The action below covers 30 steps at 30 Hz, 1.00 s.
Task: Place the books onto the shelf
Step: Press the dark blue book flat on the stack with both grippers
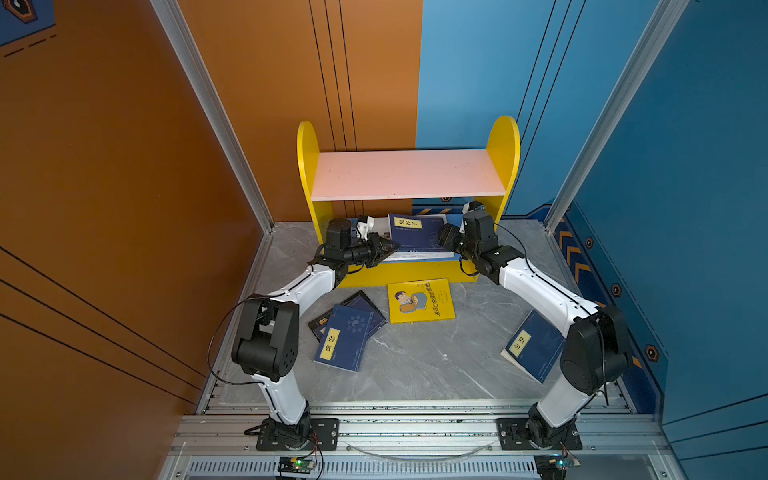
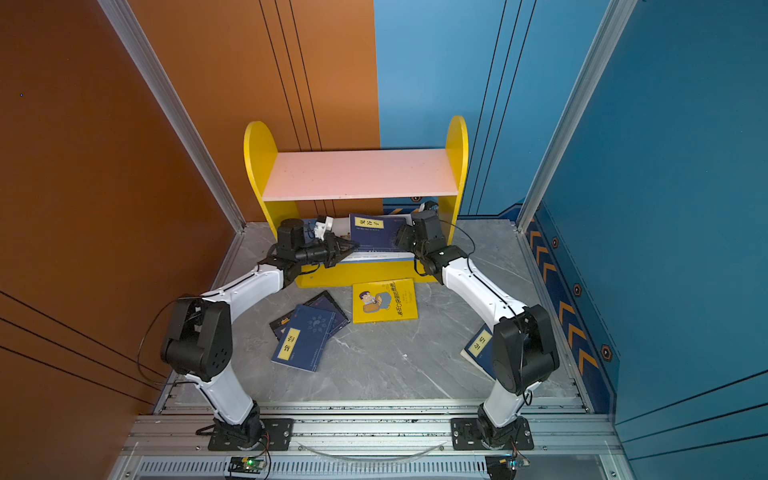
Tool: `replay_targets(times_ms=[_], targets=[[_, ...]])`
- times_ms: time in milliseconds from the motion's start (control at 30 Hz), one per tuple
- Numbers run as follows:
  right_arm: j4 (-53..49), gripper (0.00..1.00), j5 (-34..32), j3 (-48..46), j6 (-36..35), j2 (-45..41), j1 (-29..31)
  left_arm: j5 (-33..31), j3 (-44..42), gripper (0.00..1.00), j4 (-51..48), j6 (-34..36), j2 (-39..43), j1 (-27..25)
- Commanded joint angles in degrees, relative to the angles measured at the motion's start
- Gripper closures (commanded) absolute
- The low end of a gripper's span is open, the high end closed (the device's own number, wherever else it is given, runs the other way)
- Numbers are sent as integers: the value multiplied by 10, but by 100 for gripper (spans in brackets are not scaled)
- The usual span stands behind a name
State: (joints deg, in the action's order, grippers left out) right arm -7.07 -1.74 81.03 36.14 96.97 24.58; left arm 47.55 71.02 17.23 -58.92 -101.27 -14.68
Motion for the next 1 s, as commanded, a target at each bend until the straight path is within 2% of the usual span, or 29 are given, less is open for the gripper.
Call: replay_targets(times_ms=[0,500,967], targets=[[-17,39,-13,2,-13,12,3,9,18,95,42,-7,-15,-3],[-41,40,-34,42,-13,68,1,22,65,95,42,-17,-60,-12],[-51,40,-30,46,-10,78,-12,29,55,95,41,-16,-63,-14]])
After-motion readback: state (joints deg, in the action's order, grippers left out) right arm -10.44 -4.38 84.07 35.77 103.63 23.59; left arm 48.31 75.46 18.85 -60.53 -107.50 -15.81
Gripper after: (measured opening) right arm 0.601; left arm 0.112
